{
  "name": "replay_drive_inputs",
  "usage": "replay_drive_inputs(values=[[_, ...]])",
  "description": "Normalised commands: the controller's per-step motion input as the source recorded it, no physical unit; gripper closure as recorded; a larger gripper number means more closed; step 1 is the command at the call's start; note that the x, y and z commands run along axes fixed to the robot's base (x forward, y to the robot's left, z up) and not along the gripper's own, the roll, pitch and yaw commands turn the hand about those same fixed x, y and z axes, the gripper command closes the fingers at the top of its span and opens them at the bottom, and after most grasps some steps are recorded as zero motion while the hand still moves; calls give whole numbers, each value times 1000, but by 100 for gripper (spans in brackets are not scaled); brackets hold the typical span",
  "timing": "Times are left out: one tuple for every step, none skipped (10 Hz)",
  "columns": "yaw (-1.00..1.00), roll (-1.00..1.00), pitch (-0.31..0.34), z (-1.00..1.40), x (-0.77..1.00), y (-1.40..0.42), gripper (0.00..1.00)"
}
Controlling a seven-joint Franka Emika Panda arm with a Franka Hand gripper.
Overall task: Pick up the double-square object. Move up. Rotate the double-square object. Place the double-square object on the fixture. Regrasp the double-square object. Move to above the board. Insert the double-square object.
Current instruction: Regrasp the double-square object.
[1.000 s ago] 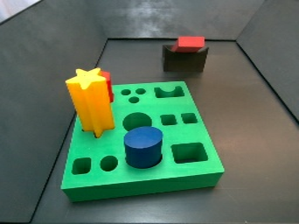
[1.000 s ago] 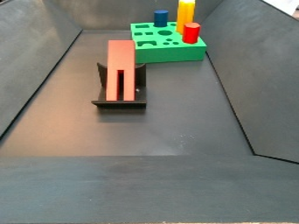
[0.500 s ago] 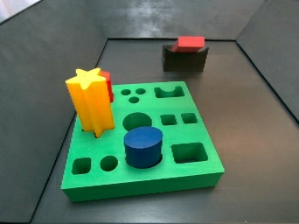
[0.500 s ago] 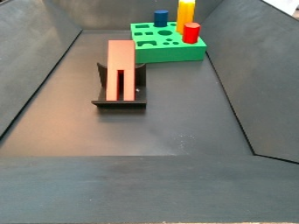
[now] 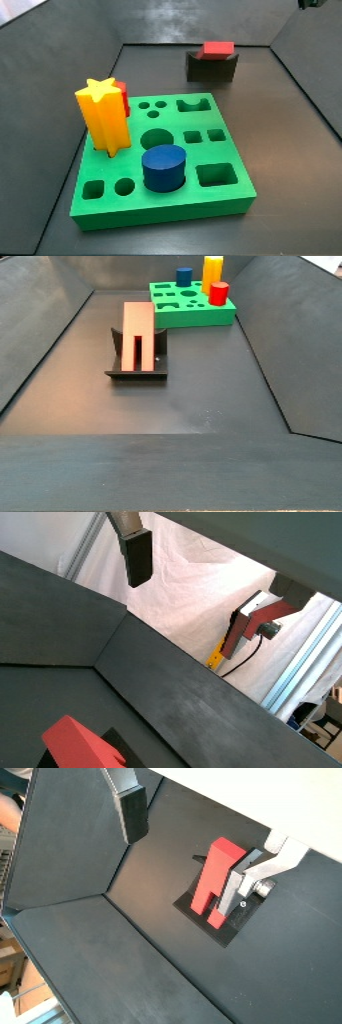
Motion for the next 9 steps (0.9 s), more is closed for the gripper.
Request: replay_drive_inputs(values=[[354,97,94,-1000,31,47,0],[336,94,83,-1000,35,47,0],[293,79,17,-1000,54,39,0],[274,73,-20,-1000,63,36,0],[222,69,-88,-1000,75,32,0],[182,69,-131,-1000,83,31,0],[119,73,-170,-1000,99,29,0],[87,81,-176,-1000,105,26,0],[7,89,-159,-946,115,15,0]])
